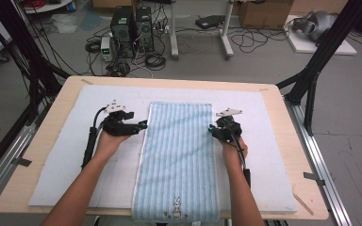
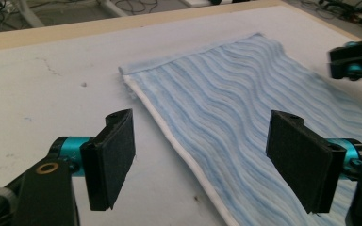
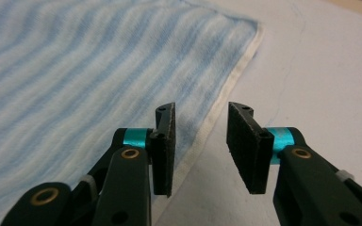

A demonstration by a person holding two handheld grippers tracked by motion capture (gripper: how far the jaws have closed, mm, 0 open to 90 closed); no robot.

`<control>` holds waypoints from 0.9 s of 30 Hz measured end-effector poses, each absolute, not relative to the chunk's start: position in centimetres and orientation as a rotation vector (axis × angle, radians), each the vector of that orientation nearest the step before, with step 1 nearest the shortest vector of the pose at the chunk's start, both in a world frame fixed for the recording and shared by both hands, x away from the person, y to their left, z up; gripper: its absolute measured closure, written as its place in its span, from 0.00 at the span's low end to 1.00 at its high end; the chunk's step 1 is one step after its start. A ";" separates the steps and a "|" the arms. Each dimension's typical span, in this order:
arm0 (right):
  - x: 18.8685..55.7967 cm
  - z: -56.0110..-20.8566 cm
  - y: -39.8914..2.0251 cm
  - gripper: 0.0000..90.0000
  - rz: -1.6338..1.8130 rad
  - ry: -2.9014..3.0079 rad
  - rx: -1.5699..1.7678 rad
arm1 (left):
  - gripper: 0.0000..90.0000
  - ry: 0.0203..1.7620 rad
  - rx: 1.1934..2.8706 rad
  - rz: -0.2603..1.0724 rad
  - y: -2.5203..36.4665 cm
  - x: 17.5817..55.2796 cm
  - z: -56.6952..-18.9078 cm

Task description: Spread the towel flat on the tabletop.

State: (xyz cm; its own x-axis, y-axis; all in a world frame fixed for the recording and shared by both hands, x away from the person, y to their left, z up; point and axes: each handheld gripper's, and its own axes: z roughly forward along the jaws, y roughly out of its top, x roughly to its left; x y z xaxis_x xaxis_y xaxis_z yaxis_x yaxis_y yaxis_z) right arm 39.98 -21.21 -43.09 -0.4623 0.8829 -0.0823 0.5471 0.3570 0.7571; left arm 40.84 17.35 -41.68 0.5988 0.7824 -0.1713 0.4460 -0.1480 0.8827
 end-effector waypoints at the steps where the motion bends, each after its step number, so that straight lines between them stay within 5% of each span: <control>1: 39.7 -42.9 -21.4 0.66 0.939 2.135 1.228 | 0.30 1.025 1.792 0.402 17.1 41.4 -41.8; 9: 37.2 -41.7 -23.4 0.56 1.033 2.110 1.234 | 0.39 1.129 1.803 0.381 15.6 45.7 -42.5; 22: 34.7 -41.8 -26.5 0.54 1.054 2.110 1.243 | 0.59 1.253 1.859 0.507 13.4 48.7 -45.0; 27: 34.4 -42.1 -26.5 0.54 1.068 2.111 1.235 | 0.79 1.212 1.935 0.585 12.4 48.7 -45.1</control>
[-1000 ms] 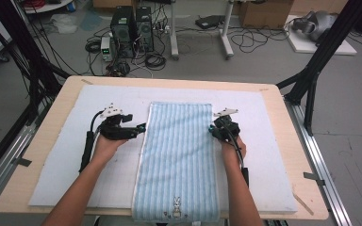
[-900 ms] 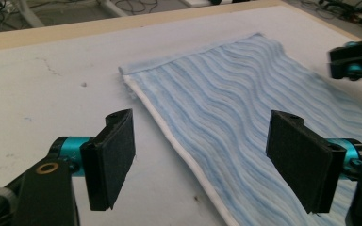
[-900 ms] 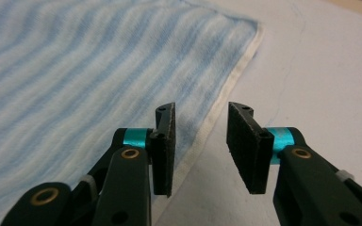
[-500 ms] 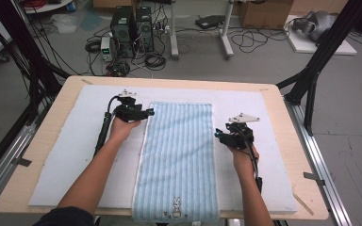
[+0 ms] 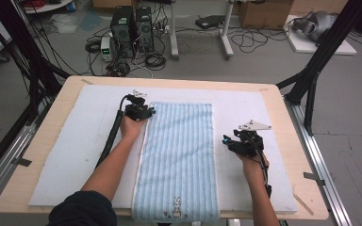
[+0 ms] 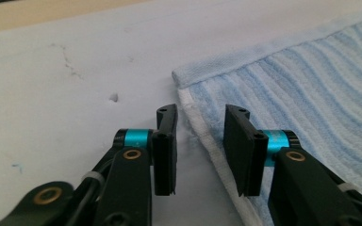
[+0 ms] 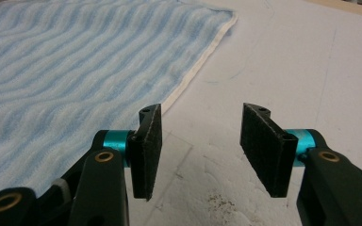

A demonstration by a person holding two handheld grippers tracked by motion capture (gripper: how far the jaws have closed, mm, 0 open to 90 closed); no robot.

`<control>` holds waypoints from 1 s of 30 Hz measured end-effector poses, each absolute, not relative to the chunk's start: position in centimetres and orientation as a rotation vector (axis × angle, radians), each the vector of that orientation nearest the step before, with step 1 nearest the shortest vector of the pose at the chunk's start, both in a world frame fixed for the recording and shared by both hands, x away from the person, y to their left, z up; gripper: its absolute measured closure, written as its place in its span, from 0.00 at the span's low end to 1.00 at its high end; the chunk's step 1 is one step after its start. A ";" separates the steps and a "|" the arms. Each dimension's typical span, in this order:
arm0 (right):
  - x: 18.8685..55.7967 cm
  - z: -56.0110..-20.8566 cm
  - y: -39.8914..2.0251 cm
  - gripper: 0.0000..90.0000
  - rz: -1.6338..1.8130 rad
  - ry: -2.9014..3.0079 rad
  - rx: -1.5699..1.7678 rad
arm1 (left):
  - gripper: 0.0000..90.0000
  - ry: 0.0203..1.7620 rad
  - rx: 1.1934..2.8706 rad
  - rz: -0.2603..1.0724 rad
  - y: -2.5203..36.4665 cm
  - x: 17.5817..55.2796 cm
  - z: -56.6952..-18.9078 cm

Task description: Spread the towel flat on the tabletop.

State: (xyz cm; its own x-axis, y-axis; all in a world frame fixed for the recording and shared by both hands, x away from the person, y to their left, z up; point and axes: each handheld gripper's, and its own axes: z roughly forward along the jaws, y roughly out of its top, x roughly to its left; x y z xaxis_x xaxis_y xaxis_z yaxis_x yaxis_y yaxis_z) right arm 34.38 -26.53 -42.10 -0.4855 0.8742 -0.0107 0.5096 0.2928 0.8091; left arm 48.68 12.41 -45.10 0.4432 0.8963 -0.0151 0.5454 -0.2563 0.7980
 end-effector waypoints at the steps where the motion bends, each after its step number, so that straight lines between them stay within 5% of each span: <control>1: 34.3 -42.1 -26.4 0.54 1.073 2.110 1.233 | 0.89 1.188 1.953 0.591 12.2 48.7 -45.1; 3: 34.3 -42.1 -26.3 0.54 1.073 2.117 1.219 | 0.97 1.173 1.969 0.612 11.9 48.7 -45.1; 10: 34.2 -42.1 -26.1 0.54 1.059 2.119 1.221 | 0.96 1.285 1.893 0.629 12.7 49.9 -45.1; 11: 34.2 -42.1 -26.2 0.54 1.064 2.116 1.226 | 0.88 1.301 1.882 0.623 12.8 49.9 -45.1; 13: 34.2 -42.1 -26.3 0.54 1.070 2.107 1.233 | 0.52 1.329 1.833 0.574 13.4 50.0 -45.1; 16: 34.5 -42.2 -26.2 0.56 1.069 2.099 1.237 | 0.40 1.335 1.843 0.516 14.3 49.7 -45.0; 20: 35.7 -42.4 -25.3 0.73 1.063 2.096 1.217 | 0.39 1.306 1.803 0.496 15.2 48.4 -44.6; 30: 41.4 -44.1 -20.2 0.80 0.998 2.227 1.197 | 0.33 1.206 1.805 0.450 16.6 46.5 -43.7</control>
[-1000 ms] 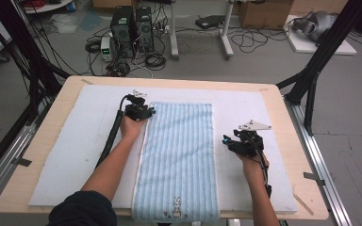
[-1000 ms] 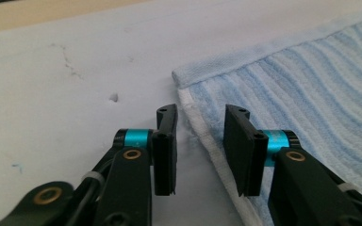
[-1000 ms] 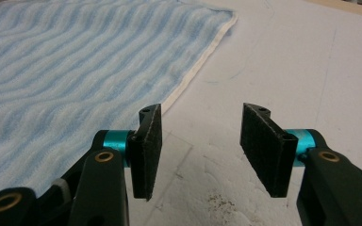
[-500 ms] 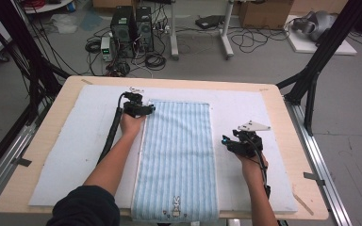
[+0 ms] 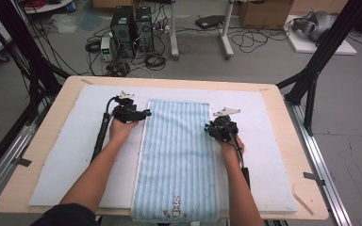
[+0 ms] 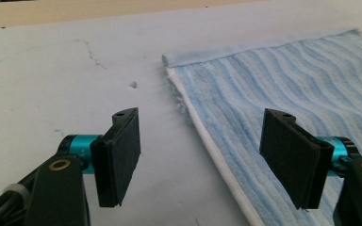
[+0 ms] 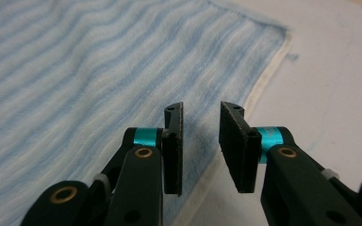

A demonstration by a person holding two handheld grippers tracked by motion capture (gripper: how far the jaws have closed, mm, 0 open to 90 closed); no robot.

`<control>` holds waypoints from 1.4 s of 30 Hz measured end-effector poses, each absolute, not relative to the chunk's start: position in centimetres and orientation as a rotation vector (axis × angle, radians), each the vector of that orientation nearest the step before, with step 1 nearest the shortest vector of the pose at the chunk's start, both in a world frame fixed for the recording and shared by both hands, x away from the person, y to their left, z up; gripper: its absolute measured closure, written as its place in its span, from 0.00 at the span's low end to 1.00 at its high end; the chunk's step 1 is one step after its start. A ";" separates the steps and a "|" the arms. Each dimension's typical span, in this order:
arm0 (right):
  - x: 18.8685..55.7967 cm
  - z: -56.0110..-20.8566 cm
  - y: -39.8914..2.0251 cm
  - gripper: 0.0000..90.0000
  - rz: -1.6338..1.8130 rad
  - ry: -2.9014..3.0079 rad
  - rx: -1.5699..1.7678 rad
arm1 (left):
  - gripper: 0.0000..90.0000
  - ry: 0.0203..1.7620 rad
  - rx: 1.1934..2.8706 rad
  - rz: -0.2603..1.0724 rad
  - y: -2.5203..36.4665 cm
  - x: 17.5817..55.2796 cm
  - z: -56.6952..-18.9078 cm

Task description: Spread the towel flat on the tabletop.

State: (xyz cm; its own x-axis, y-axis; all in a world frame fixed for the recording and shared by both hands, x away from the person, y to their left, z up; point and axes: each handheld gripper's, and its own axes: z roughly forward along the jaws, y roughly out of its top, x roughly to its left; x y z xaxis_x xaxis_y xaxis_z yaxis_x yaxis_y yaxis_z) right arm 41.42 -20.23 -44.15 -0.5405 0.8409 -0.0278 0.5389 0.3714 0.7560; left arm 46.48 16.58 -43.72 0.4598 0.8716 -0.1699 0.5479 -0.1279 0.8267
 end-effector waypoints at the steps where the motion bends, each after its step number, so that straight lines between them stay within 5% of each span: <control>1: 41.7 -44.5 -20.0 0.81 0.966 2.241 1.197 | 0.33 1.205 1.802 0.448 16.7 46.3 -43.6; 12: 41.5 -44.1 -20.8 0.66 0.952 2.108 1.267 | 0.36 1.156 1.806 0.383 17.9 44.7 -44.0; 19: 39.3 -42.3 -22.4 0.64 1.017 2.106 1.209 | 0.60 1.108 1.903 0.347 16.6 44.1 -45.1; 26: 38.4 -42.2 -22.6 0.60 1.018 2.112 1.207 | 0.84 1.142 1.955 0.506 15.4 43.9 -45.1; 28: 38.2 -42.0 -22.7 0.60 1.024 2.107 1.195 | 0.79 1.159 1.963 0.541 15.3 43.9 -45.1; 30: 38.0 -41.7 -22.8 0.58 1.029 2.103 1.194 | 0.63 1.212 1.938 0.560 15.4 43.9 -45.1; 37: 36.6 -40.5 -23.9 0.35 1.130 2.089 1.193 | 0.26 1.176 1.803 0.428 17.9 43.1 -44.3; 42: 35.1 -40.5 -24.5 0.19 1.149 2.167 1.127 | 0.23 1.072 1.717 0.387 19.9 41.4 -43.2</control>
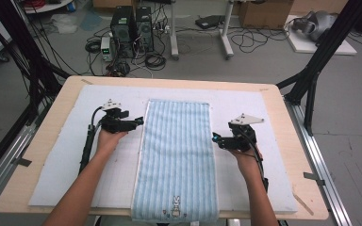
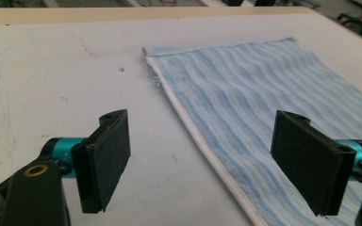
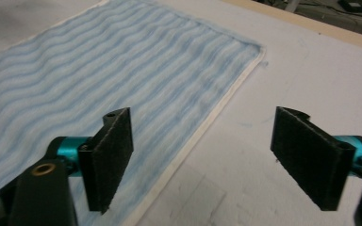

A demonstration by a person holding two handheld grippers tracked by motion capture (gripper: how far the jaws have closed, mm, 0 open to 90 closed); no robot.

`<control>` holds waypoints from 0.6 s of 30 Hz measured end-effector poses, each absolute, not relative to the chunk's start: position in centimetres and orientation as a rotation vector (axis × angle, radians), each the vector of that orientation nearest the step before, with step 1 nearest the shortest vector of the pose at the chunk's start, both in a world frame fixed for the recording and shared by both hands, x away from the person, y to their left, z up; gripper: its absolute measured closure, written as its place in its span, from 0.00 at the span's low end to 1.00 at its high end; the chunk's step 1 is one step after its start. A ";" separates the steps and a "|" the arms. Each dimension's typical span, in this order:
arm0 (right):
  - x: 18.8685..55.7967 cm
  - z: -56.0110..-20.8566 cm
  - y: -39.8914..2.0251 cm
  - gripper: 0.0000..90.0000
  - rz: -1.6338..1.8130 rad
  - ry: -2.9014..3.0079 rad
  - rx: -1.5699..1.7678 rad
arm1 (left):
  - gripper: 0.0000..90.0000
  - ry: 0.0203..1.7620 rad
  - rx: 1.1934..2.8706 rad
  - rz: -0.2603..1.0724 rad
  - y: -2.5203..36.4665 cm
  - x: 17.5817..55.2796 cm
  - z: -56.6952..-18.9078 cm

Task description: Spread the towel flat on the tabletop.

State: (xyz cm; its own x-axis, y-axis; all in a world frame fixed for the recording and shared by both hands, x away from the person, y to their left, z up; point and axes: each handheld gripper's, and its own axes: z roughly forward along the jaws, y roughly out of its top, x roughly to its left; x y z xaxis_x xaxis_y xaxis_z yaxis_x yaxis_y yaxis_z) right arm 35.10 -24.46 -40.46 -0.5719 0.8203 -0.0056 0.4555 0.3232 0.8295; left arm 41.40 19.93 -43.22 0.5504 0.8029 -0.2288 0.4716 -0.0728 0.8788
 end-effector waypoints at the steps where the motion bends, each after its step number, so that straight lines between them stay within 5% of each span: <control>1: 34.8 -40.7 -24.7 0.16 1.154 2.165 1.115 | 0.23 1.043 1.713 0.385 20.2 40.9 -43.1; 18: 32.5 -41.2 -27.1 0.13 1.202 2.086 1.136 | 0.22 0.849 1.677 0.389 21.9 35.9 -40.9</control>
State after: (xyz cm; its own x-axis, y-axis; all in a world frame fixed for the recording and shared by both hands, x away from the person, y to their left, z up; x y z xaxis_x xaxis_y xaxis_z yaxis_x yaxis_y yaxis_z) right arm 32.54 -27.09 -41.16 -0.5435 0.8394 0.0017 0.4223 0.2717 0.8648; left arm 35.89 21.88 -40.87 0.6828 0.7086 -0.1782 0.3281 -0.0794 0.9413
